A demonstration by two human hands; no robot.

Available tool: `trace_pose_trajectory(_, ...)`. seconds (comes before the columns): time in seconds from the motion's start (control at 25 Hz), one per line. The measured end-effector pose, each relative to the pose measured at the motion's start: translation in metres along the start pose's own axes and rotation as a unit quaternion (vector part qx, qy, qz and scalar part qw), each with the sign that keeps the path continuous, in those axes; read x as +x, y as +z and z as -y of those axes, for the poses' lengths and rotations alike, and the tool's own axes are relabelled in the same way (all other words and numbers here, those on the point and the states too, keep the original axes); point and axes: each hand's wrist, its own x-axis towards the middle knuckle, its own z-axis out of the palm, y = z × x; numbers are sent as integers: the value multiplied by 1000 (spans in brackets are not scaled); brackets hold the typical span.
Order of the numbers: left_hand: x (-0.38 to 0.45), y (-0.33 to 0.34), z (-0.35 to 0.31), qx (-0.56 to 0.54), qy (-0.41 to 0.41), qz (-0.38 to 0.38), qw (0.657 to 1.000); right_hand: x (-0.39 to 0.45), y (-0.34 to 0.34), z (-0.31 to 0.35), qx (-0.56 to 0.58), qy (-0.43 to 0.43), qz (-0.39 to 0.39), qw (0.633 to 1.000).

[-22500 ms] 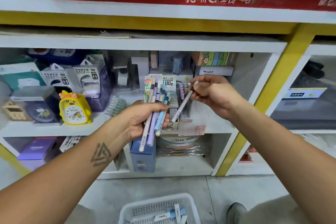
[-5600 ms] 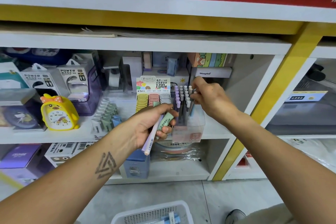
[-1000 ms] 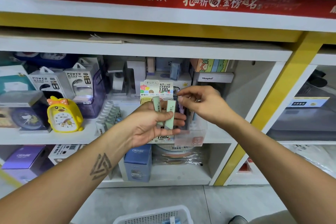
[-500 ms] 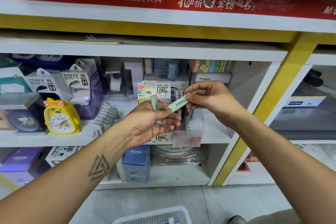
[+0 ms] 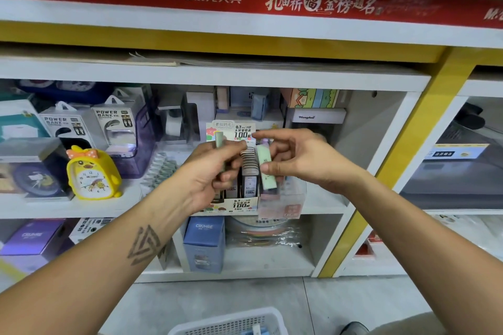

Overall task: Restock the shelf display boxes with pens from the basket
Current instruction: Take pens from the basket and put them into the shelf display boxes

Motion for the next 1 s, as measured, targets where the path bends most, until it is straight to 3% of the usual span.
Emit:
trace_pose_trajectory(0.16, -5, -31, -19, -39, -49, -46, 997, 16, 22, 5, -10, -29, -52, 998)
trace_pose_trajectory(0.44, -18, -91, -31, -67, -27, -170, 983, 52, 73, 16, 2, -47, -87, 995)
trace_pose_trajectory(0.52, -20, -103, -32, -52, -20, -202, 978, 63, 86, 14, -48, -43, -87, 994)
trace_pose_trajectory(0.68, -25, -123, -35, -8, 2, -241, 970, 78, 103, 11, -194, -68, -88, 975)
trace_pose_trajectory(1.0, -39, -150, -28, 60, -10, -248, 967, 107, 115, 10, -165, -65, -97, 979)
